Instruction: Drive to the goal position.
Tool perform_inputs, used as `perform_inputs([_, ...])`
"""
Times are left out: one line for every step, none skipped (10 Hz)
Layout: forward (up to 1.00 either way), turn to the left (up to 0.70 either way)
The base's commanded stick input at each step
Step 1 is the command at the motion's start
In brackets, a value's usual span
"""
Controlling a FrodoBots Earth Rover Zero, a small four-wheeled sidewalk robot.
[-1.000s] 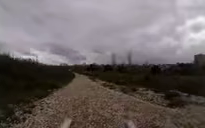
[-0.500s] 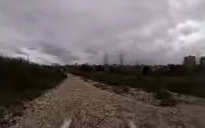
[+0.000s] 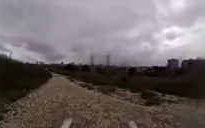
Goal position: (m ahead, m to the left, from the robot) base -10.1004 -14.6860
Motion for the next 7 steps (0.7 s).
perform_inputs([0.00, -0.70])
perform_inputs([0.00, -0.70])
perform_inputs([0.00, -0.70])
perform_inputs([0.00, -0.70])
perform_inputs([0.00, -0.70])
perform_inputs([0.00, -0.70])
perform_inputs([0.00, -0.70])
